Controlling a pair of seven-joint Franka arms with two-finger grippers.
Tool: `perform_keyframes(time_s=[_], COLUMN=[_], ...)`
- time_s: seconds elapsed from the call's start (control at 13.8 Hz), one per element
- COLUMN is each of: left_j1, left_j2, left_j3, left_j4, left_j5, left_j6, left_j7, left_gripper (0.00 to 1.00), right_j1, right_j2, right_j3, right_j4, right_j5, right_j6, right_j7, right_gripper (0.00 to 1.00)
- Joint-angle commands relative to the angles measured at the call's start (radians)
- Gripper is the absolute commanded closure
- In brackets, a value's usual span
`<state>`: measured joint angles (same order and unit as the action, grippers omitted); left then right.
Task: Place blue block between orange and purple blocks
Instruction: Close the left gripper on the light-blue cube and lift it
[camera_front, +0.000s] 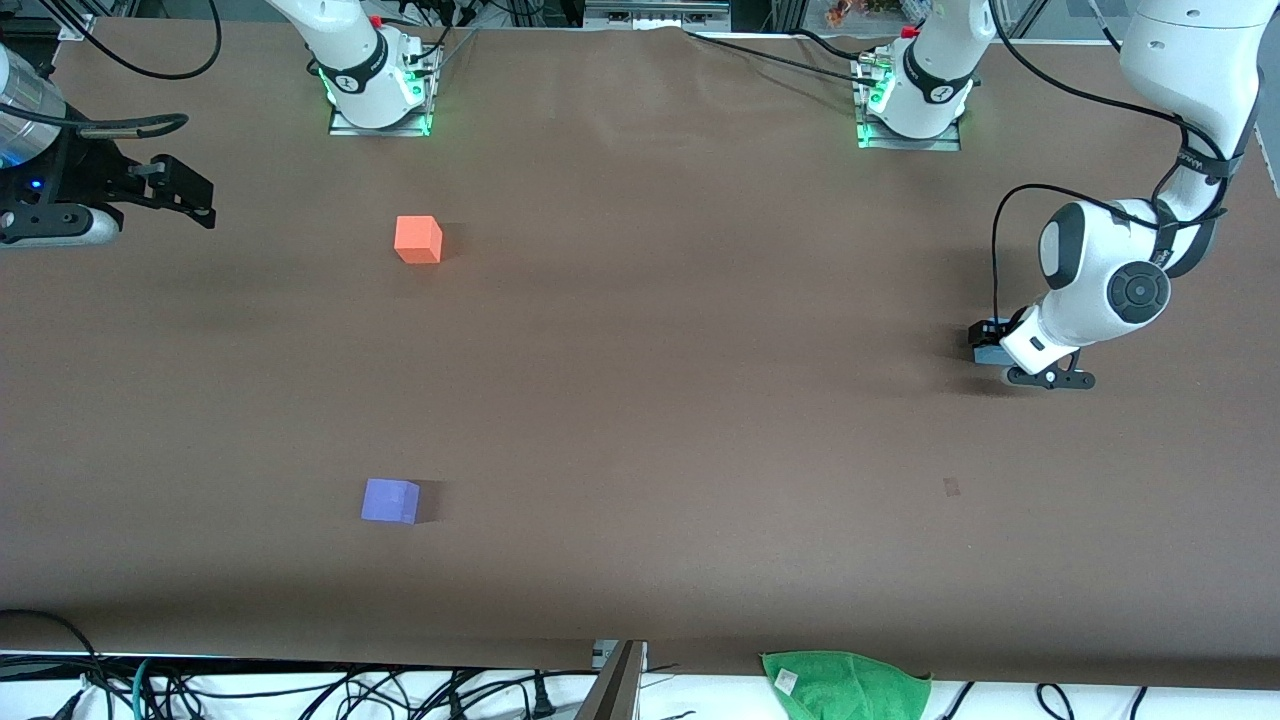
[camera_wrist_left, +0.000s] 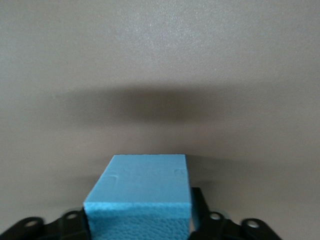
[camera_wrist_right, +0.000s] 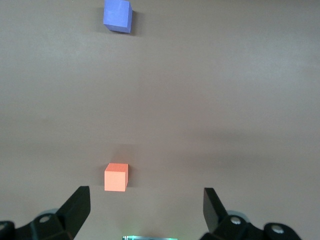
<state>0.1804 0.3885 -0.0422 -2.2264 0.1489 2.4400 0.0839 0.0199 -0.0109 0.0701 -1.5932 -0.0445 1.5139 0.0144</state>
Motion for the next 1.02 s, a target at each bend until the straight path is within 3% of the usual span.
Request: perform_keyframes(time_s=[0.0,0.22,0.58,0.8,0.94], left_j1=[0.010,-0.002,-0.005,-0.022,-0.088], left_j2=[-0.020,-0.071,-0.082,-0.079,-0.066], left_j3=[-0.008,-0.024,-0.160,-0.269,-0.300], left_j4=[0.007,0.033,0.339,0.474,0.528], left_j5=[0.017,0.014,-0.009,-0.052,-0.054], left_j6=[-0.001,-0.063,-0.482,-0.604,-0.630], left_j7=[0.014,0.010,-0.006,-0.038,-0.138], left_gripper=[0.79,0.77,0.75,0.72,0.73], right_j1=[-0.011,-0.011,-0.011,-0.012,-0.012], right_j2=[-0.007,-0.007,-0.007,-0.006,-0.004], right_j3=[0.008,0.008,0.008,0.007,0.005], right_j4=[0.001,0.001,0.001,0.001,0.001], right_j5=[-0.005,-0.005,-0.003,-0.003,-0.003], right_j6=[0.000,0.002,0.000,0.000,0.000], right_j7=[-0.017,-0.017,-0.017,-0.017,-0.017], right_gripper=[0.00,0.00,0.00,0.00,0.00])
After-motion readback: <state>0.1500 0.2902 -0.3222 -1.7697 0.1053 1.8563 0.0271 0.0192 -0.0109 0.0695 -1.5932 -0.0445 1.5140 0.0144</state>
